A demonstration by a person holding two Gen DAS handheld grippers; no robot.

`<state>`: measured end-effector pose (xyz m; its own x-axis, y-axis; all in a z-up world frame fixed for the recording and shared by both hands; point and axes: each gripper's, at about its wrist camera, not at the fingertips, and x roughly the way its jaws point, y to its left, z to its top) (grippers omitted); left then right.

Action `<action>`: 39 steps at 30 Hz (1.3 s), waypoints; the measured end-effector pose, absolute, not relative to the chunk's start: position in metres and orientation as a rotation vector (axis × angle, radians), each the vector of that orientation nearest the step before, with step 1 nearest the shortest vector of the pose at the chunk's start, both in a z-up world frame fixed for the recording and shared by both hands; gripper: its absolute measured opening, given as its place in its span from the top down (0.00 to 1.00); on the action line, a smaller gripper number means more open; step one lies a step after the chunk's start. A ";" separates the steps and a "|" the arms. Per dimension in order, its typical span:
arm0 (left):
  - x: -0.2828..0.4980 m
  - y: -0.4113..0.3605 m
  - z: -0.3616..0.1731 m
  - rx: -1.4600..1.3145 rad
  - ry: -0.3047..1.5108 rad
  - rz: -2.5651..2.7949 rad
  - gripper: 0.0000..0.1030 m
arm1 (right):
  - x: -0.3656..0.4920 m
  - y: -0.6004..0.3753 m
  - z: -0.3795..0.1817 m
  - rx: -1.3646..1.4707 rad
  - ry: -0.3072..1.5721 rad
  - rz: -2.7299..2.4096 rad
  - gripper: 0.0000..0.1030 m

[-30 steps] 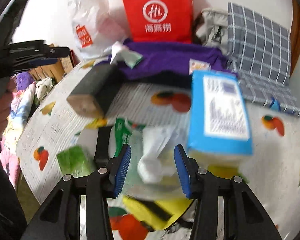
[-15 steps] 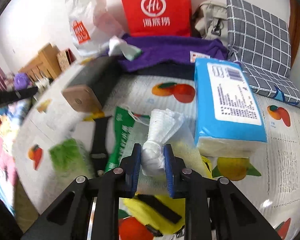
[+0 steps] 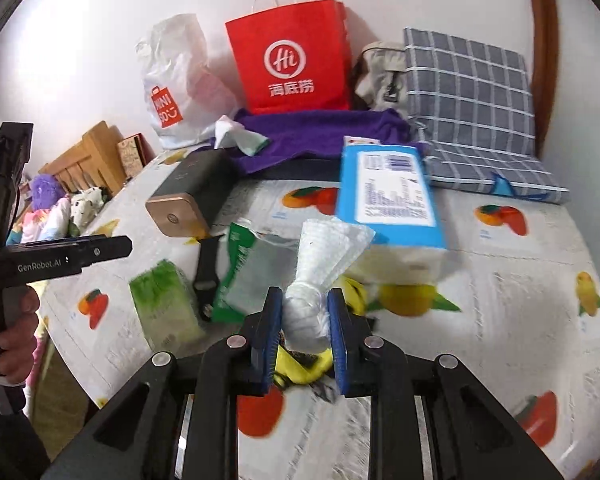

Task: Organize soft objects
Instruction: 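Grasp the green tissue pack with the left tool while the right tool lifts the mesh bag, then carry the green tissue pack and mesh bag with both tools toward the purple towel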

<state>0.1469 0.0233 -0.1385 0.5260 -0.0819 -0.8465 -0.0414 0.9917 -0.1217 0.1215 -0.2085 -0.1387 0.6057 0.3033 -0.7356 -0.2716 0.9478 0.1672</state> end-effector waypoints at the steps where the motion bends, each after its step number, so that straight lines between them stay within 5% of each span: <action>1: 0.145 0.020 -0.141 -0.133 1.023 -0.024 0.40 | 0.118 -0.213 -0.140 0.036 0.856 0.324 0.78; 21: 0.151 -0.011 -0.193 -0.235 1.106 0.030 0.34 | 0.103 -0.249 -0.205 0.017 0.957 0.264 0.70; 26: 0.144 -0.003 -0.189 -0.235 1.087 -0.002 0.48 | 0.102 -0.243 -0.207 -0.006 0.935 0.262 0.66; 39: 0.129 0.030 -0.179 -0.279 1.046 0.018 0.56 | 0.095 -0.239 -0.202 -0.017 0.915 0.250 0.77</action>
